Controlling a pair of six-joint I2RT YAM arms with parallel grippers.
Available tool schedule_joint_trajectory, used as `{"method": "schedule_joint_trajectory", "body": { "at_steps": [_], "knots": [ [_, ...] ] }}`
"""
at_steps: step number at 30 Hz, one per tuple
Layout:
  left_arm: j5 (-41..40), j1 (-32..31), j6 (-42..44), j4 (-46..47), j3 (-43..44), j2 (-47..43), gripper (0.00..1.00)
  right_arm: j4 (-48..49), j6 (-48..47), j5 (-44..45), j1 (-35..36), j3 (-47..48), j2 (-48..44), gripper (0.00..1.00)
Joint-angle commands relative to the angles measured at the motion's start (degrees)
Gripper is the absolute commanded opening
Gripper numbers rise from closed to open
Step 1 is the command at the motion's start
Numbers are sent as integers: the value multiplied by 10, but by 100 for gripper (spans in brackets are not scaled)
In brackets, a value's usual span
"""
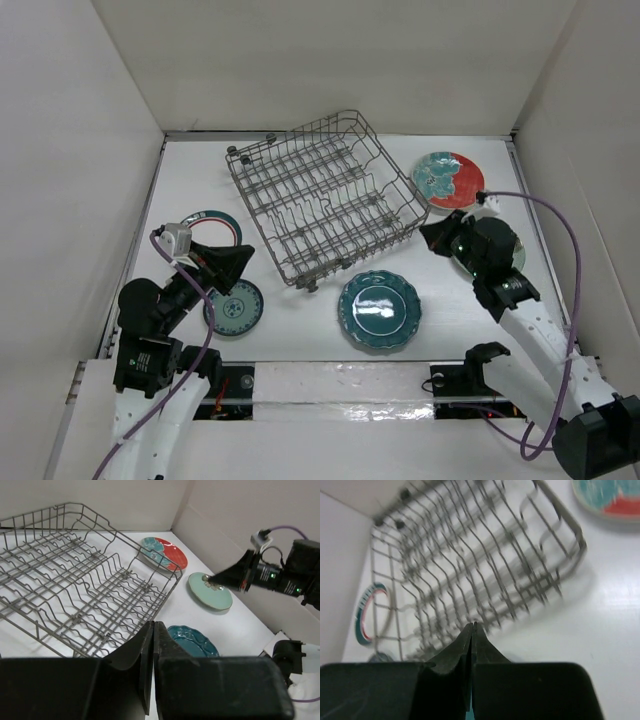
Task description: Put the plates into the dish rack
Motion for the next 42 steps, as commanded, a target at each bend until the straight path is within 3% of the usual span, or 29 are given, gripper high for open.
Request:
{"method": "schedule_joint_trajectory", "body": {
  "at_steps": [1, 4, 5, 10, 11, 12, 13, 16, 23, 26, 32, 34, 35, 37, 38, 40, 41, 42],
  "knots": [
    [4, -3, 11, 30, -1, -5, 0, -102, -3, -39, -5, -54, -27, 0],
    [4, -3, 12, 31, -2, -6, 0, -129, -2, -71, -5, -97, -41, 18],
    [4, -3, 13, 31, -2, -5, 0, -134, -5, -78, -5, -103, -40, 32],
    [4, -3, 12, 29, -3, -4, 0, -149, 10, -61, 1, -112, -22, 74],
    [4, -3, 11, 31, -3, -4, 2, -151, 16, -47, 1, -109, -19, 87],
    [4, -3, 11, 32, -4, -3, 17, -149, 27, -24, 1, -107, -18, 89],
    [4, -3, 11, 32, -5, -3, 22, -146, 32, -23, -7, -109, -12, 93],
    [4, -3, 12, 33, -5, -4, 32, -117, 28, -71, -24, -115, 20, 95],
    [4, -3, 12, 31, -4, -8, 34, -54, -8, -205, -19, -122, 170, 88],
    [4, -3, 10, 28, -2, -9, 34, -37, -16, -247, -19, -123, 208, 63],
    [4, -3, 12, 26, 0, -4, 34, 3, -15, -318, -1, -136, 259, 39],
    [4, -3, 11, 26, 0, -3, 34, 7, -15, -326, 10, -136, 270, 37],
    [4, -3, 12, 26, -1, -3, 34, 9, -15, -329, 15, -136, 278, 24],
    [4, -3, 11, 26, 0, -3, 34, 15, -15, -333, 24, -136, 282, 15],
    [4, -3, 12, 25, -1, -4, 34, 19, -15, -334, 32, -137, 285, 14],
    [4, -3, 11, 25, 0, -3, 34, 39, -12, -340, 37, -137, 291, 22],
    [4, -3, 11, 25, -1, -3, 34, 46, -10, -341, 37, -142, 293, 30],
    [4, -3, 11, 25, 0, -3, 34, 55, -5, -342, 42, -144, 299, 50]
  ]
}}
